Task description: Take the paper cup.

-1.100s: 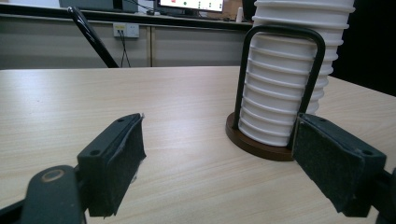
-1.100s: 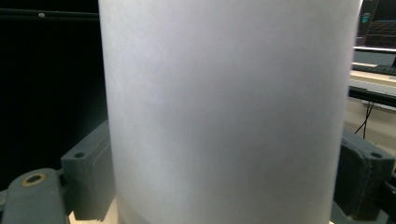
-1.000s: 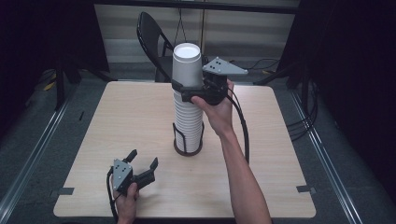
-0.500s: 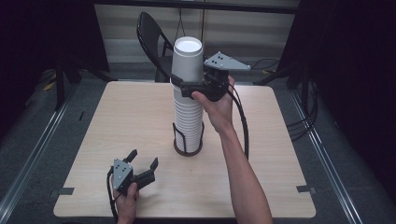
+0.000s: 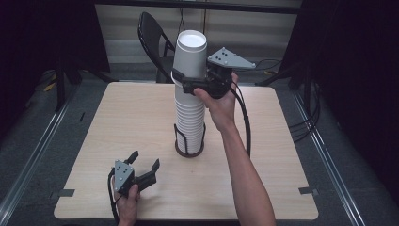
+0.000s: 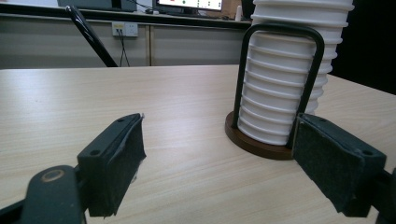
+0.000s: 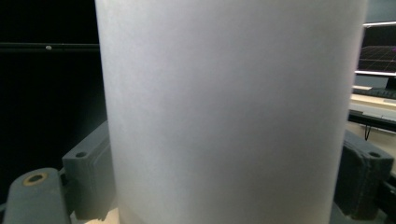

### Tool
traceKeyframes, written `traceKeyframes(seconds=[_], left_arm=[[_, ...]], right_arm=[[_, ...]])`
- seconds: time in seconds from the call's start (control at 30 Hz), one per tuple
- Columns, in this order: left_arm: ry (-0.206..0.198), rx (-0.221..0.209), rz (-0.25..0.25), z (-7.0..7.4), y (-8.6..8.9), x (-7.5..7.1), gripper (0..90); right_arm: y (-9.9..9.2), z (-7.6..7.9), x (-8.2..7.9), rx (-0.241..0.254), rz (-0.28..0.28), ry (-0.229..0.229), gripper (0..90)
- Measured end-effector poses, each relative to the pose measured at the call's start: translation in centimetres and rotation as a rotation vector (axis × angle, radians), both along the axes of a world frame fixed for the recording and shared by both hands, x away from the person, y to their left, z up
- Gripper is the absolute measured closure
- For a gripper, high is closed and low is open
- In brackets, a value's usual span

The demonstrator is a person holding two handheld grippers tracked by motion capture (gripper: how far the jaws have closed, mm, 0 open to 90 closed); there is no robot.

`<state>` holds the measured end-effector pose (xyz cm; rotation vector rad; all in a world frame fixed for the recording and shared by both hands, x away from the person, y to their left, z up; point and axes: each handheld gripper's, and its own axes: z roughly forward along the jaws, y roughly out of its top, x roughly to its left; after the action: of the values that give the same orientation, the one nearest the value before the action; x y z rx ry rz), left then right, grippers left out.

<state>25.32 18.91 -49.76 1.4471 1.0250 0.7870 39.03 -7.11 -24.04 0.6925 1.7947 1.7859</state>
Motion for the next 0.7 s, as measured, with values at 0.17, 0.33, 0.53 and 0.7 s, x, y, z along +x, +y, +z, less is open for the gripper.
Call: traceKeyframes(seconds=[0.17, 0.33, 0.53, 0.7], left_arm=[[-0.001, 0.001, -0.001, 0.0, 0.0, 0.0, 16.7], [0.002, 0.001, -0.002, 0.0, 0.0, 0.0, 16.5], [0.0, -0.001, -0.002, 0.0, 0.0, 0.0, 16.5], [0.0, -0.001, -0.002, 0.0, 0.0, 0.0, 16.5]], right_arm=[[-0.1, 0.4, 0.1, 0.029, 0.007, -0.011, 12.4], [-0.2, 0.8, 0.2, 0.049, 0.009, -0.009, 12.6], [-0.1, 1.5, 0.0, 0.067, 0.011, -0.014, 12.7], [-0.2, 1.9, -0.1, 0.077, 0.007, -0.015, 12.8]])
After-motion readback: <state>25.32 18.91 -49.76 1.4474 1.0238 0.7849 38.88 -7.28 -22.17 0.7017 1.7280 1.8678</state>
